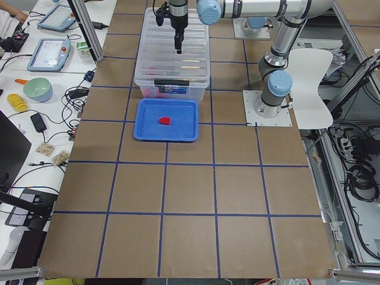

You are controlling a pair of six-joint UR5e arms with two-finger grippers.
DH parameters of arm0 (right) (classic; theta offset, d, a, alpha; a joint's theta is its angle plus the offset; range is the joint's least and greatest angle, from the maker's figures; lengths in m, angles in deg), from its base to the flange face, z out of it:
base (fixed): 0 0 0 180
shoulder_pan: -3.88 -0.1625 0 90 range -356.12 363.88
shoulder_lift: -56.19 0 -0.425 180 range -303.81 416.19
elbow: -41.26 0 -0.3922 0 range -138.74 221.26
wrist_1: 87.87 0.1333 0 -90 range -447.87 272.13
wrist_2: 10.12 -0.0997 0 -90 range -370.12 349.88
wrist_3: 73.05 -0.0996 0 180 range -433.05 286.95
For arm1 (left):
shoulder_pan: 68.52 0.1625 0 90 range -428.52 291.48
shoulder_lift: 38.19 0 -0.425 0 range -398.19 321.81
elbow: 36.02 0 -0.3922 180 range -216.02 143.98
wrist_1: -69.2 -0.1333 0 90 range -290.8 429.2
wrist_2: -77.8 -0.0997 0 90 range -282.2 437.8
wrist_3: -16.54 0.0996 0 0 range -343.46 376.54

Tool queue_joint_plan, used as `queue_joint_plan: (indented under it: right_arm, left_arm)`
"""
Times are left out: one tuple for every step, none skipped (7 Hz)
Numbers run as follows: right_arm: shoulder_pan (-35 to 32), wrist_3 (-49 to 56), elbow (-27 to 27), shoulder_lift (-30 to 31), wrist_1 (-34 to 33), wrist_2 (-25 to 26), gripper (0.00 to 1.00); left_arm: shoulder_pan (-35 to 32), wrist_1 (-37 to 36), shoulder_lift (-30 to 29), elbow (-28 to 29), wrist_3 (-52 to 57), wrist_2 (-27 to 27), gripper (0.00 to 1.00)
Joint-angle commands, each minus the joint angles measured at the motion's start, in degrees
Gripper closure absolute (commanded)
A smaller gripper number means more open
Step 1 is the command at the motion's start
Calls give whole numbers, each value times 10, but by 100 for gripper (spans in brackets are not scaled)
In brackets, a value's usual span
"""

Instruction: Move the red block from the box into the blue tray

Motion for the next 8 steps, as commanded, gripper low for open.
queue_joint_plan:
  right_arm:
    - [-73, -33, -2, -5, -3, 0, 0]
    - [-76, -41, 1, -7, -3, -1, 0]
    - [-73, -42, -3, -7, -8, 0, 0]
    - [-71, -44, -3, -7, -8, 2, 0]
    - [-70, -45, -7, -7, -9, 1, 0]
    - [-70, -46, -7, -6, -8, 3, 0]
    - [-70, -62, -6, -7, -8, 1, 0]
    - [-70, -66, -7, -7, -4, 1, 0]
  left_arm:
    - [-14, -2, 7, 1, -23, 1, 0]
    - [-14, 1, 13, 0, -17, -1, 0]
    - [-14, 5, 19, 0, -16, -18, 0]
    - [-14, 7, 24, -3, -16, -43, 0]
    - [-13, 6, 23, -3, -16, -41, 0]
    - [-14, 11, 25, -5, -16, -41, 0]
    - [-14, 12, 26, -7, -16, -37, 0]
    - [-14, 13, 26, -7, -16, -37, 0]
